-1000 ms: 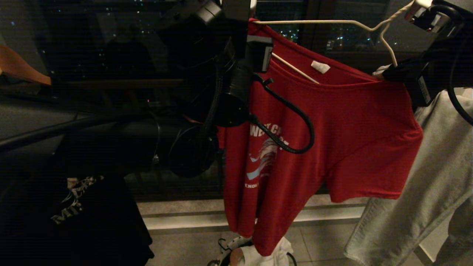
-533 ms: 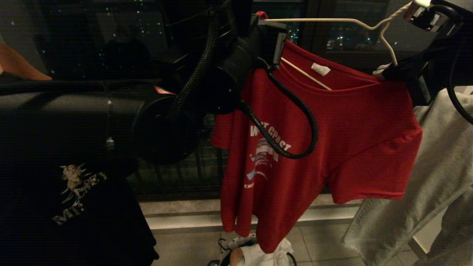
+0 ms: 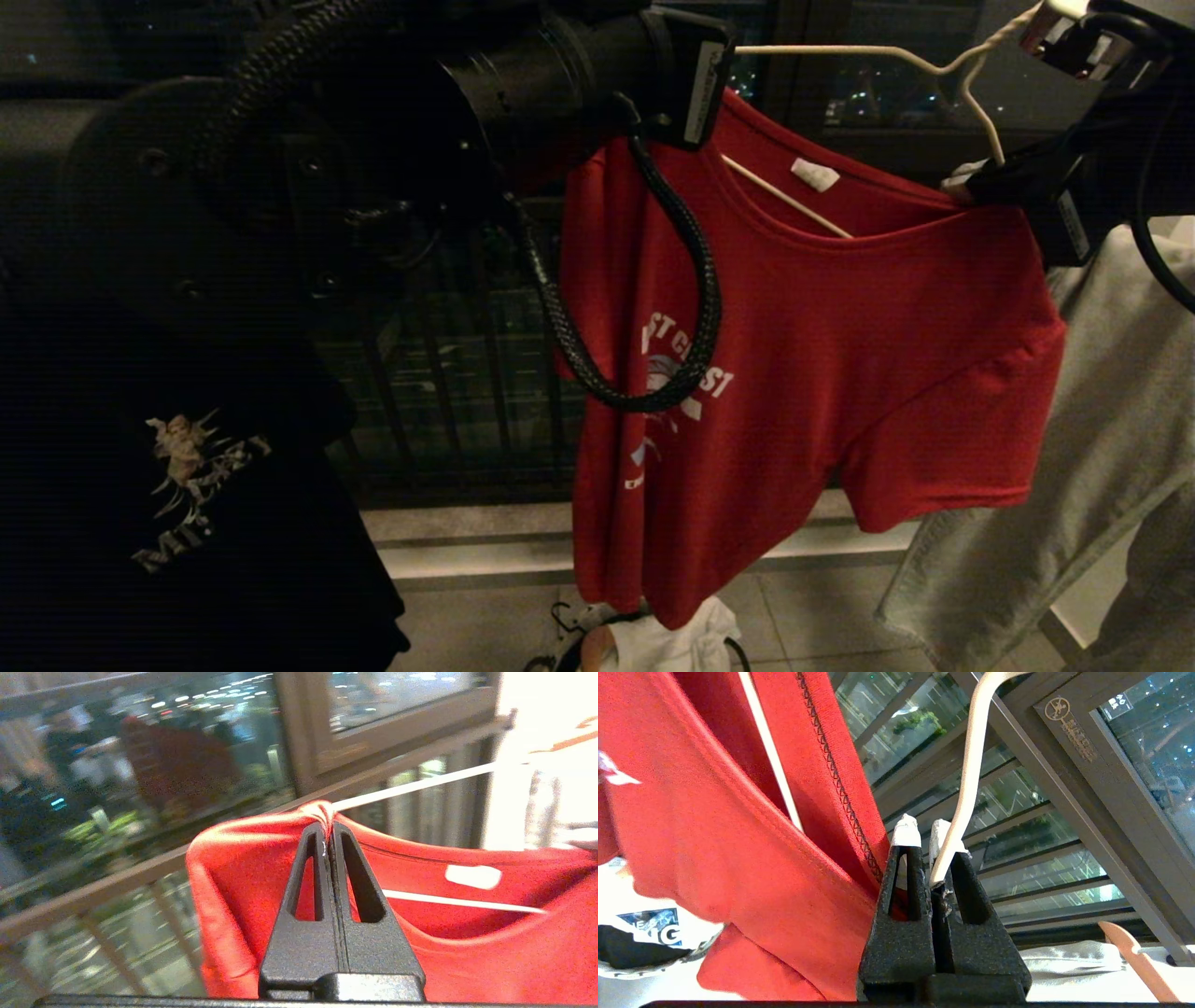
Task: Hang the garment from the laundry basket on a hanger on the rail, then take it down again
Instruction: Take the clothes off the clothes rack
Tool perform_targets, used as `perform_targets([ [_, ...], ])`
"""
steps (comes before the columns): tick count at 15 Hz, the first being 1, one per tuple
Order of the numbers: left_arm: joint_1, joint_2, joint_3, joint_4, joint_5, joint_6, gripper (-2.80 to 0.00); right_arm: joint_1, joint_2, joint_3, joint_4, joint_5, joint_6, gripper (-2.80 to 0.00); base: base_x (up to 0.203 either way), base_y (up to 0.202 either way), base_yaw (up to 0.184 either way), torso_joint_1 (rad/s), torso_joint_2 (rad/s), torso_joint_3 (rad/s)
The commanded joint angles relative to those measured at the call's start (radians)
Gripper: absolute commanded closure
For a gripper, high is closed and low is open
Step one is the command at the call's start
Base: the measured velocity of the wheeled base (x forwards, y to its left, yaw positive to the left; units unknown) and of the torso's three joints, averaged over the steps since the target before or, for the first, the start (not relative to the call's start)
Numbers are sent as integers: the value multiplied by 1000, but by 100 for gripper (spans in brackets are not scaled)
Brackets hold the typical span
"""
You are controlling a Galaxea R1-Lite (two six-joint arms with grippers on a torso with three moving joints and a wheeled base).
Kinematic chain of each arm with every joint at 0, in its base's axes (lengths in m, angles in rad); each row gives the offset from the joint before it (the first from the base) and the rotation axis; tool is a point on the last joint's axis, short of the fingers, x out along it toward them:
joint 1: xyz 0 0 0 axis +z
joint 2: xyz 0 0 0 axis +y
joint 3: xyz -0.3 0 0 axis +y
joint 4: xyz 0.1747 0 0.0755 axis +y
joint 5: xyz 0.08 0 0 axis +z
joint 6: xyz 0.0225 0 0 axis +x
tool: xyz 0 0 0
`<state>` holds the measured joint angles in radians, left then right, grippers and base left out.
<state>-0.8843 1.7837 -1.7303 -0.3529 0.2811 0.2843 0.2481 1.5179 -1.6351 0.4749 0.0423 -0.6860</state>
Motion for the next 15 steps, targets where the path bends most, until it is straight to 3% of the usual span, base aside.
perform_targets([
  [1, 0, -30, -39, 53, -37, 2, 0, 0, 1, 1, 2, 1, -4, 0, 0, 0, 0, 0, 0, 0],
  [5, 1, -30, -206, 336, -109, 35, 0, 0, 1, -2, 2, 1, -6, 0, 0, 0, 0, 0, 0, 0],
  [6, 1, -32, -221, 380, -139, 86, 0, -1, 1, -2, 2, 0, -11, 0, 0, 0, 0, 0, 0, 0],
  [8, 1, -15, -224, 384, -166, 189, 0, 0, 1, 0, 1, 1, -18, 0, 0, 0, 0, 0, 0, 0],
  [15, -2, 4, -225, 324, -168, 264, 0, 2, -2, -2, 1, 1, -55, 0, 0, 0, 0, 0, 0, 0],
])
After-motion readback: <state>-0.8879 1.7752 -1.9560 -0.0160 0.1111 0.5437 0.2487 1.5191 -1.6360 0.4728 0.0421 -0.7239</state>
